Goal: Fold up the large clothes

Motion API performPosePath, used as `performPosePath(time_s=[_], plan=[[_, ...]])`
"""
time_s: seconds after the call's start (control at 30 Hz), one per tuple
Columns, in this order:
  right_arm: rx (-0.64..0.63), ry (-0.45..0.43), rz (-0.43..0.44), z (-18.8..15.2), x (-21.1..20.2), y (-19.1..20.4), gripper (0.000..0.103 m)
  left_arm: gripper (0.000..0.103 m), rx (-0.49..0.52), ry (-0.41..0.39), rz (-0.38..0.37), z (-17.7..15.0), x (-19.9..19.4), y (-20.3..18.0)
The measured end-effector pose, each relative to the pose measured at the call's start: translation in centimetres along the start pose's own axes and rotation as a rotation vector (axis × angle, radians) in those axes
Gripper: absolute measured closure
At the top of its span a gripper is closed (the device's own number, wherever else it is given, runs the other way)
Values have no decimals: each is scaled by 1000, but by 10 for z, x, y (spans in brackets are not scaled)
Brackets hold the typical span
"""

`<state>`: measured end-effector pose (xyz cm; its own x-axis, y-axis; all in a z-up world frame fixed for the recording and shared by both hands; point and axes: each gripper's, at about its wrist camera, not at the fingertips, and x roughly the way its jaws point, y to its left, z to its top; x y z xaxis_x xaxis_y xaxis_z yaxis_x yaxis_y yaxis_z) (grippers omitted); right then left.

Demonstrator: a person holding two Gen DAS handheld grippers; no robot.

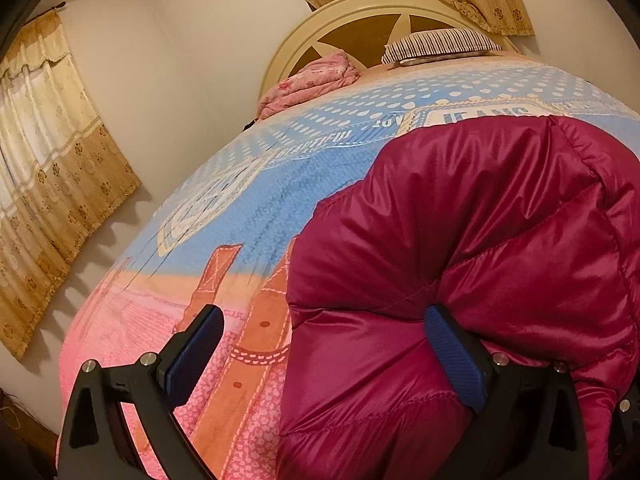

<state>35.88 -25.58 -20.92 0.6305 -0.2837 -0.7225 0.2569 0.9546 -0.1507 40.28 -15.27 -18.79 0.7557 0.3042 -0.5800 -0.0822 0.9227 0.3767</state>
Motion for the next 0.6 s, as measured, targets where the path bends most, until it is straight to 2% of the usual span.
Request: performPosePath(time_s=[0.3, 0.43, 0.5, 0.6], plan=[[-14, 14, 12, 3, 0, 0, 37, 2, 5, 13, -15, 1, 1, 0], [35, 33, 58, 12, -12, -15, 36, 2, -11, 21, -61, 4, -6, 14], [61, -21, 60, 21, -32, -22, 36, 2, -35, 31, -89, 7, -14, 28], [87, -107, 97, 39, -66, -25, 35, 2, -83, -17, -89, 9, -35, 52]])
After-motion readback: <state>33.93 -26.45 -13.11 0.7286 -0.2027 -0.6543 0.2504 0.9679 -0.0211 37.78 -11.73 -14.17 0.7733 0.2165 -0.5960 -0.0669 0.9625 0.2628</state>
